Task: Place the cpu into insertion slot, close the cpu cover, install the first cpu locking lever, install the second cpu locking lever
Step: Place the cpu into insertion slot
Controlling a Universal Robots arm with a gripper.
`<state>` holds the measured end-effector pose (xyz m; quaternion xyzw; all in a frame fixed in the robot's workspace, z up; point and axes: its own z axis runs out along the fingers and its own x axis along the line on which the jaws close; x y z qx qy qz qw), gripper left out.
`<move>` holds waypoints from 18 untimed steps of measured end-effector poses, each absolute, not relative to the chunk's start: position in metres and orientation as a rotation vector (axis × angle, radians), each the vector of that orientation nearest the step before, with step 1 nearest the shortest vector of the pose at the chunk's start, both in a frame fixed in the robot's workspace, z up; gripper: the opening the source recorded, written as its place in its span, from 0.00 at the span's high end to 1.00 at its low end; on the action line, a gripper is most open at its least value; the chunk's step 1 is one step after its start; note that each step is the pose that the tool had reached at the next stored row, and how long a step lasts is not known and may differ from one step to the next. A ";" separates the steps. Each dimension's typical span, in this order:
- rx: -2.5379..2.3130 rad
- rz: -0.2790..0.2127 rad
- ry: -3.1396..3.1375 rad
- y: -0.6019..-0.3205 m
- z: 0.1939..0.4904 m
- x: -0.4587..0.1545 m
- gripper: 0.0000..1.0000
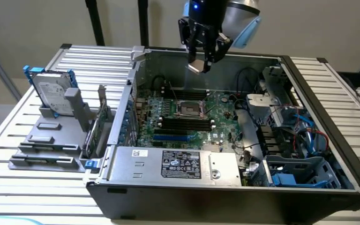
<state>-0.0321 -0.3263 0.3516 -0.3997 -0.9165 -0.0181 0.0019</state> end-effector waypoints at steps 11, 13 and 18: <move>-1.532 -0.056 -2.740 -0.326 0.350 -0.032 0.46; -1.581 -0.056 -2.713 -0.326 0.349 -0.032 0.46; -1.699 -0.055 -2.642 -0.326 0.348 -0.032 0.46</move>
